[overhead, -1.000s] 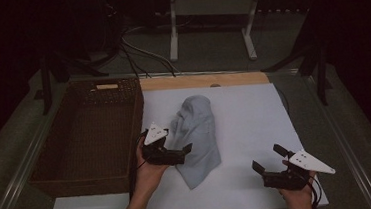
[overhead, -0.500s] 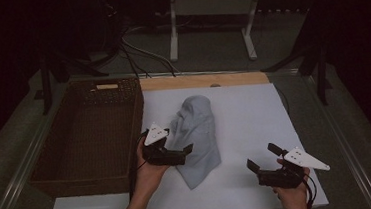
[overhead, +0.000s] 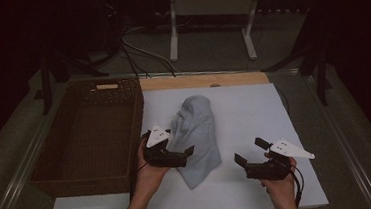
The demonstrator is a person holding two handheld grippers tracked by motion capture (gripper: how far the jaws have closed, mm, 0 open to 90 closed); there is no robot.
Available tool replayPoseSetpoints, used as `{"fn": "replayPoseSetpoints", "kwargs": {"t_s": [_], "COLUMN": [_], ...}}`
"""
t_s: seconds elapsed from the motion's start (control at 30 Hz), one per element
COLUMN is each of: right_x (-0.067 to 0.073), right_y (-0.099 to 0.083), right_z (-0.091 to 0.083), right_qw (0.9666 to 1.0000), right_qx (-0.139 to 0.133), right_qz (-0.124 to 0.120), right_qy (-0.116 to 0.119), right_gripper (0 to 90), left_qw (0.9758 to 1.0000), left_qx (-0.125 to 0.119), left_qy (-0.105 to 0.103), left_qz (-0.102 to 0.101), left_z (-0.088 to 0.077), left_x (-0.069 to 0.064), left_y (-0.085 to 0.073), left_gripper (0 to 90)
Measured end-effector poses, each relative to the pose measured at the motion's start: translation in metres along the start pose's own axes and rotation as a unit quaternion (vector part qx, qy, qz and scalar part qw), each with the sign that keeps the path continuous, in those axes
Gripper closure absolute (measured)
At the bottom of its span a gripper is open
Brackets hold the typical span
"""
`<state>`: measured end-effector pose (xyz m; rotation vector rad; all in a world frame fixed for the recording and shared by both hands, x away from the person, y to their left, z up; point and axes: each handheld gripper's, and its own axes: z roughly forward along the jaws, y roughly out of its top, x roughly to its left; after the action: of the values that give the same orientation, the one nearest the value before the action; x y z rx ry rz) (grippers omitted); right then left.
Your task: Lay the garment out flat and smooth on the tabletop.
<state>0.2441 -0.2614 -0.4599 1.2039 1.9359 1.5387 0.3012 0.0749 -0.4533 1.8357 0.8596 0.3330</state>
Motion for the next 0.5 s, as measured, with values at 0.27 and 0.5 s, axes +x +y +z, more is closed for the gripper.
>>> {"fn": "replayPoseSetpoints", "kwargs": {"t_s": [0.27, 0.5], "right_x": [0.012, 0.021], "right_y": [0.015, 0.022], "right_z": [0.016, 0.031], "right_qw": [0.9999, 0.9995], "right_qx": [0.002, 0.015], "right_qz": [-0.010, -0.017], "right_qy": [0.014, 0.021], "right_gripper": [0.0, 0.0], "left_qw": [1.0000, 0.9999], "left_qx": [-0.009, -0.015], "left_qy": [-0.002, -0.004], "left_qz": [0.001, 0.005], "left_z": [-0.004, -0.007], "left_x": [-0.001, -0.005], "left_y": [0.003, 0.006], "left_gripper": [1.3, 1.3]}}
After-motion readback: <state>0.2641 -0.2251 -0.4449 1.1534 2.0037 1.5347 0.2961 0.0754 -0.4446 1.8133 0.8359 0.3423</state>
